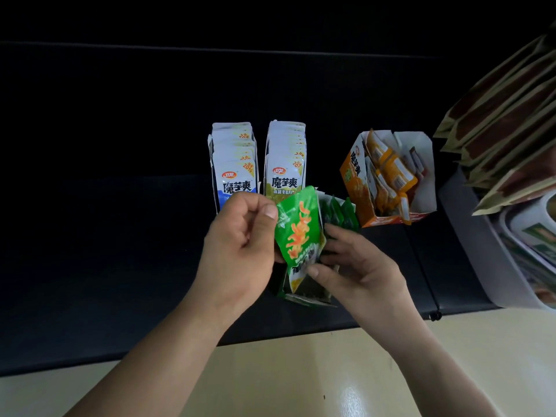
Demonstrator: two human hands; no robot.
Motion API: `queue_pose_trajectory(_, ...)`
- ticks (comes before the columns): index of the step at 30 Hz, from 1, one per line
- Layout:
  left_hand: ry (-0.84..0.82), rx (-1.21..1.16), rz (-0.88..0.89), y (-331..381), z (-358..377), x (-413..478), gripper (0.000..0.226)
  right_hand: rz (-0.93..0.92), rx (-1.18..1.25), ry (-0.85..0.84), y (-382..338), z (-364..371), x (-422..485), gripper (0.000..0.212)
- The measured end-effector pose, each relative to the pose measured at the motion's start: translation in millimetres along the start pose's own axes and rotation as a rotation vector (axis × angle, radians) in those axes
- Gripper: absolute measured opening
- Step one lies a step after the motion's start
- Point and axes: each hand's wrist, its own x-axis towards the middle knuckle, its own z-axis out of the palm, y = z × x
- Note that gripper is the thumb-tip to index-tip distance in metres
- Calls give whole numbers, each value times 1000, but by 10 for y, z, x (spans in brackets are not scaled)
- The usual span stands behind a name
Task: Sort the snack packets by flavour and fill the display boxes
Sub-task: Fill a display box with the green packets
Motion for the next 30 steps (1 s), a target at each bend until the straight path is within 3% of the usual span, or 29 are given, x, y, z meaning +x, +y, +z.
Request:
queue_pose_trajectory(2,-32,45,21,21,-6,-29,11,7,24,-13,-28,11,5,62)
queue_pose_trajectory(6,9,-65,-61,65,38,-47,12,21,-54,34,-75,-16,2,13)
queue_pose_trajectory(10,70,-411,-276,73,71,-42,16,160,233,145,-142,-74,-9,31)
queue_pose_trajectory(13,73,-584,-390,14,80,-40,17,244,449,109,-197,-101,-22,23)
queue_pose_trajectory(15,24,-423,-400,-84,83,-67,16,218,528,160,-244,-102,-25,18)
queue_pose_trajectory(17,-46,-1,-315,-207,46,-137,13,190,568,242,-311,-104,-11,21)
queue_pose_trajectory(19,-116,249,-180,-277,-1,-203,14,142,547,297,-369,-117,-3,19)
queue_pose_trajectory(21,-170,295,-128,-265,-23,-236,15,79,470,342,-400,-147,-7,15)
queue_pose_trajectory(27,-198,274,-210,-252,-13,-238,6,-124,176,400,-586,-392,-52,12)
queue_pose_trajectory(30,-243,308,-189,-276,6,-260,22,-202,150,400,-664,-439,-70,12)
